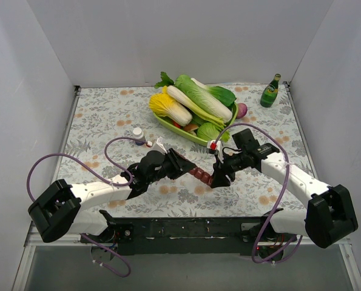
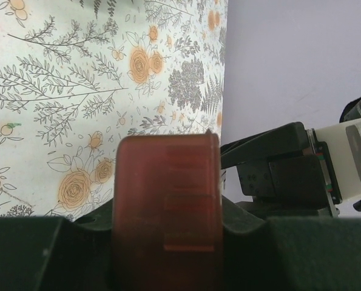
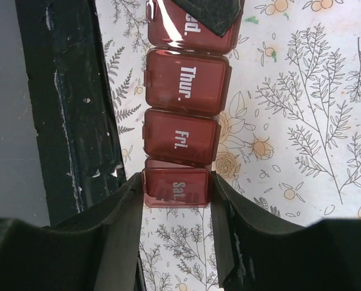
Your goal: Sort the pills into containers
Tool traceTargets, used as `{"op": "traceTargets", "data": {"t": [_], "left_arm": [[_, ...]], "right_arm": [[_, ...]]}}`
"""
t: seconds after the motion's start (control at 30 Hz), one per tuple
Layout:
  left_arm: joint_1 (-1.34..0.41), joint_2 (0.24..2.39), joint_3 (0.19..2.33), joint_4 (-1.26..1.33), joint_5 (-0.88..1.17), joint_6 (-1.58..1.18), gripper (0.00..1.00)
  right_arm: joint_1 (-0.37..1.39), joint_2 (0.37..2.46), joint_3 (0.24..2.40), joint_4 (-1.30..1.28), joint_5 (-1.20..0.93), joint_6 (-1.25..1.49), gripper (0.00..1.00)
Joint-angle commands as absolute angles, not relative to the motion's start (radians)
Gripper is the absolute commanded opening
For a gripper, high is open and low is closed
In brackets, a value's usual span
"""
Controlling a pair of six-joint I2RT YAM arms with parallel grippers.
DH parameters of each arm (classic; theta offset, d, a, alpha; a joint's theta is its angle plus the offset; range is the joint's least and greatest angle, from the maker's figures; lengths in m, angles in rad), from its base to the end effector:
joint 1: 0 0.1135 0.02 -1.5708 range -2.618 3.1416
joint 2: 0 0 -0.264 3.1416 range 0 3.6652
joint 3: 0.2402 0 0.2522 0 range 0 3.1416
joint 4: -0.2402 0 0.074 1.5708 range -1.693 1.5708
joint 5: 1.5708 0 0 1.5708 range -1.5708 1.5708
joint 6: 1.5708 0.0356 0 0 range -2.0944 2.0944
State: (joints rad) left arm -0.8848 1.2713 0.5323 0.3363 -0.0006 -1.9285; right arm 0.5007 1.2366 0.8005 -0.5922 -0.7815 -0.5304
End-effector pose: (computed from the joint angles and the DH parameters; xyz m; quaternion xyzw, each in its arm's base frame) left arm 0.1675 -0.2046 0.2022 -0.4160 0.7231 -0.5440 0.0904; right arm 0.1915 0.1334 0.2288 -0.5280 0.7247 0.3632 0.2532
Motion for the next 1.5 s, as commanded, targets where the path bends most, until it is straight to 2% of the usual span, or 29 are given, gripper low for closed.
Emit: {"op": "traceTargets", "data": {"t": [0.0,0.1,0.2,0.23,0.33,0.47,0.6,0.7,0.77,0.9,1.0,1.03,1.07,1.17,1.2,1.27,1.33,1.43,1.47], "left_arm": [[-0.881,1.249,0.523,0.344,0.052,-1.835,0.00],[-0.871,1.246,0.528,0.337,0.064,-1.816,0.00],[-0.862,1.236,0.525,0.341,0.078,-1.816,0.00],[-0.862,1.233,0.523,0.339,0.081,-1.819,0.00],[-0.859,1.226,0.520,0.334,0.089,-1.830,0.00],[-0.859,1.229,0.522,0.334,0.097,-1.851,0.00],[-0.859,1.232,0.526,0.342,0.100,-1.867,0.00],[-0.859,1.232,0.531,0.344,0.106,-1.879,0.00],[-0.859,1.232,0.532,0.345,0.103,-1.884,0.00],[-0.859,1.232,0.529,0.353,0.100,-1.896,0.00],[-0.859,1.235,0.526,0.356,0.100,-1.896,0.00],[-0.859,1.235,0.525,0.356,0.097,-1.896,0.00],[-0.859,1.232,0.525,0.356,0.097,-1.893,0.00],[-0.859,1.224,0.519,0.354,0.092,-1.881,0.00],[-0.859,1.218,0.515,0.356,0.092,-1.878,0.00],[-0.859,1.213,0.511,0.360,0.091,-1.872,0.00],[-0.857,1.209,0.511,0.359,0.089,-1.871,0.00],[-0.856,1.204,0.506,0.373,0.090,-1.867,0.00],[-0.854,1.203,0.505,0.376,0.095,-1.865,0.00]], "right_arm": [[0.500,1.218,0.808,-0.592,-0.933,-0.568,0.29],[0.479,1.221,0.811,-0.592,-0.945,-0.568,0.32],[0.436,1.221,0.816,-0.588,-0.951,-0.551,0.45],[0.422,1.221,0.818,-0.586,-0.953,-0.546,0.56],[0.390,1.201,0.808,-0.565,-0.913,-0.520,0.69],[0.382,1.163,0.792,-0.515,-0.835,-0.471,0.74],[0.374,1.147,0.782,-0.451,-0.689,-0.414,0.71],[0.374,1.141,0.776,-0.428,-0.588,-0.384,0.62],[0.374,1.150,0.778,-0.429,-0.549,-0.380,0.53],[0.374,1.163,0.776,-0.442,-0.583,-0.390,0.48],[0.374,1.166,0.784,-0.475,-0.734,-0.417,0.51],[0.373,1.164,0.793,-0.485,-0.758,-0.423,0.62],[0.373,1.163,0.798,-0.497,-0.790,-0.429,0.67],[0.373,1.164,0.810,-0.517,-0.833,-0.448,0.78],[0.370,1.166,0.810,-0.531,-0.842,-0.451,0.78],[0.371,1.172,0.808,-0.538,-0.848,-0.460,0.75],[0.371,1.178,0.808,-0.554,-0.850,-0.468,0.64],[0.371,1.193,0.813,-0.574,-0.867,-0.480,0.58],[0.371,1.200,0.815,-0.575,-0.871,-0.482,0.53]]}}
